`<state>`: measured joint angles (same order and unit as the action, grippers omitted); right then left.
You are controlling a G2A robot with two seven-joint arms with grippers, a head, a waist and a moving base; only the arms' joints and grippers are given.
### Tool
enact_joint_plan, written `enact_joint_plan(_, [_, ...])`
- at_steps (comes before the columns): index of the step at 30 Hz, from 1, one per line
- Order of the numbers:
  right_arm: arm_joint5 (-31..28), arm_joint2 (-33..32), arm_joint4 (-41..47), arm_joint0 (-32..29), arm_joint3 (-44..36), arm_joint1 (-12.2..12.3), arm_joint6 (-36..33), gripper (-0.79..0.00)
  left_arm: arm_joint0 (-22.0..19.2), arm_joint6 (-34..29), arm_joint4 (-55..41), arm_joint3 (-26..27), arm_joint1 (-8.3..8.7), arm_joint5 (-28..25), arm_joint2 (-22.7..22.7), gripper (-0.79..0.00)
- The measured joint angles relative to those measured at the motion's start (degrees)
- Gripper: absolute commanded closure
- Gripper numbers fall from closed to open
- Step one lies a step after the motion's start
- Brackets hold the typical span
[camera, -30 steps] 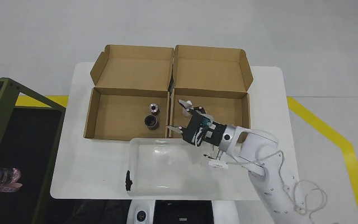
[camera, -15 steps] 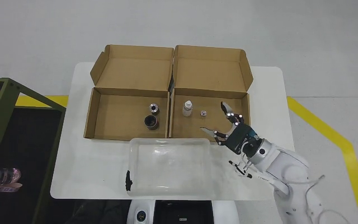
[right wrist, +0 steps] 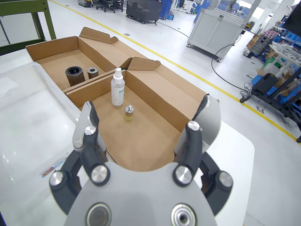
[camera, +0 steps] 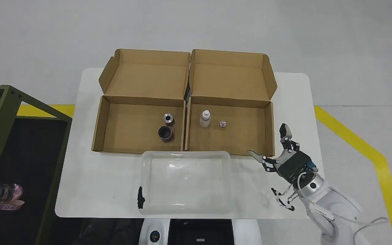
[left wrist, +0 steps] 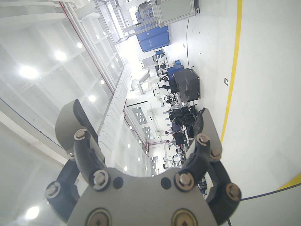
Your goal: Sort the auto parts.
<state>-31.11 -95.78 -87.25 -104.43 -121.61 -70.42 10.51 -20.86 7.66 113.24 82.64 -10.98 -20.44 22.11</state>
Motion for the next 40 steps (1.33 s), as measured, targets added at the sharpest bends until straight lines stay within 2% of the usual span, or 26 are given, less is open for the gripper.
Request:
enact_joint_plan(12, [2.38,-4.21,1.24,-5.62,1.71,0.33,5.18,-0.785,0.0,0.0,0.0,0.0,0.0,0.0,0.0,-0.785])
enact_joint_plan(40, [3.34,-5.02,2.11,-6.17,1.86,0.39,5.72,-0.784,0.0,0.0,0.0,0.0,0.0,0.0,0.0,-0.785])
